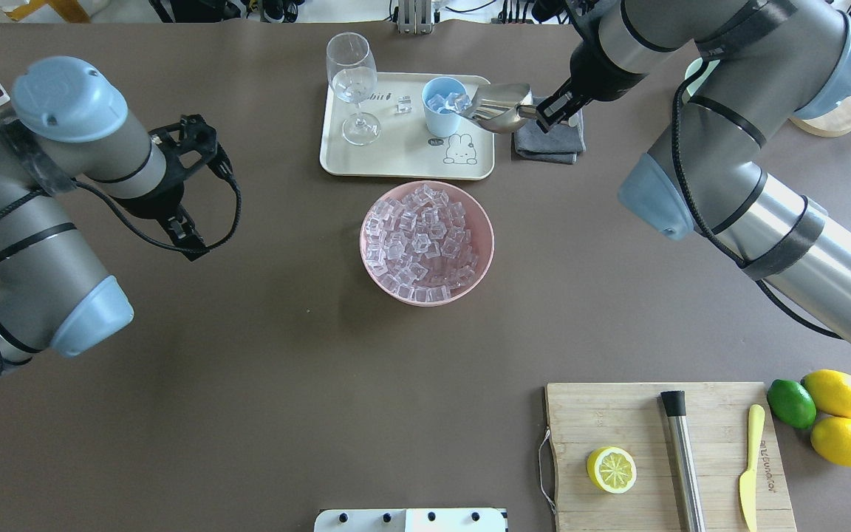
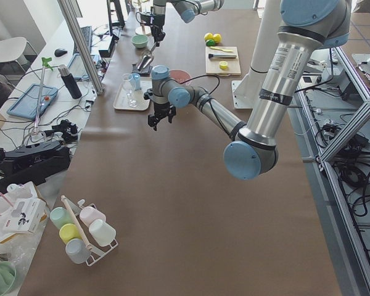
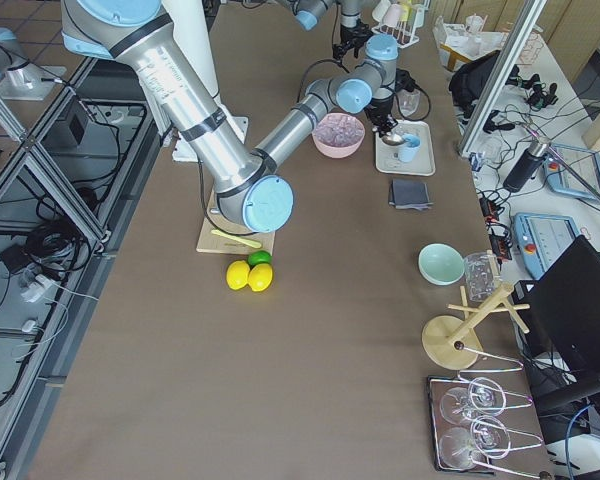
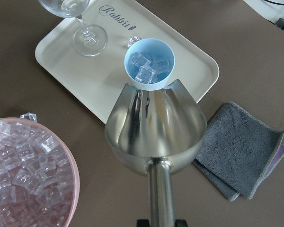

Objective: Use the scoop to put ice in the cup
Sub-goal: 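Tip the scoop over the light-blue cup with the right gripper while the left arm withdraws, then carry the empty scoop back and lay it on the table with the right gripper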

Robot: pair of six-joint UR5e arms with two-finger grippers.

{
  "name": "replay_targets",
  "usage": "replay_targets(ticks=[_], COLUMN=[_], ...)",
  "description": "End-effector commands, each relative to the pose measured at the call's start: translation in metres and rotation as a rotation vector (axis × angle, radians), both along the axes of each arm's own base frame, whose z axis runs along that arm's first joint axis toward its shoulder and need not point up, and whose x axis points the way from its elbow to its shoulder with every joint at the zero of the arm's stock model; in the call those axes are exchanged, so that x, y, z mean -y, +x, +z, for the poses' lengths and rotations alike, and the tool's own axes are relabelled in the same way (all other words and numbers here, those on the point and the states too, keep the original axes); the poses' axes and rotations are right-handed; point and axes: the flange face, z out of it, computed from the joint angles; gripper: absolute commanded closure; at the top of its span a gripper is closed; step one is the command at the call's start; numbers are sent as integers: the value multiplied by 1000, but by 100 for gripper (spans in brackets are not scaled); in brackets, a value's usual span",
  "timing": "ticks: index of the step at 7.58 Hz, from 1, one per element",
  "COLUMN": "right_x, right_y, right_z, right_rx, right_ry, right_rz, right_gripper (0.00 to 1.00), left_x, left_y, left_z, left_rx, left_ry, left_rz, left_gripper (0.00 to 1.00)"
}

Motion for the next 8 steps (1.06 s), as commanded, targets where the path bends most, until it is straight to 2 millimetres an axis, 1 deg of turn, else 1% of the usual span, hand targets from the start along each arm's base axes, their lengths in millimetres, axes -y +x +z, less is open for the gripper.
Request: replay_targets(ticks=[1, 2, 3, 4, 5, 6, 7, 8], right_x=[8, 8, -15, -32, -58, -76, -90, -105], right_y=[19, 45, 69, 105, 137, 166, 200, 246], right_z=[-7, 5, 39, 73, 111, 146, 182, 218], right_rx=[12, 5, -4, -17, -29, -48, -77, -112], right_ry=[-15, -22, -46, -79, -149, -206, -236, -258], right_rz=[-15, 1, 21, 61, 115, 151, 177, 214], right_gripper=[100, 100, 100, 100, 100, 100, 100, 100], left_x=[34, 42, 36, 21, 3, -13, -20, -19], left_y=[-115, -161, -214, -266, -308, -334, -332, -331], left_z=[94, 118, 144, 170, 194, 215, 228, 247], left_rx=[-93, -87, -76, -103, -105, -104, -91, -77], left_ry=[-158, -210, -262, -319, -357, -392, -409, -405], left_rz=[-128, -207, -293, -368, -438, -486, -480, -438], left_gripper=[1, 1, 1, 1, 1, 1, 1, 1])
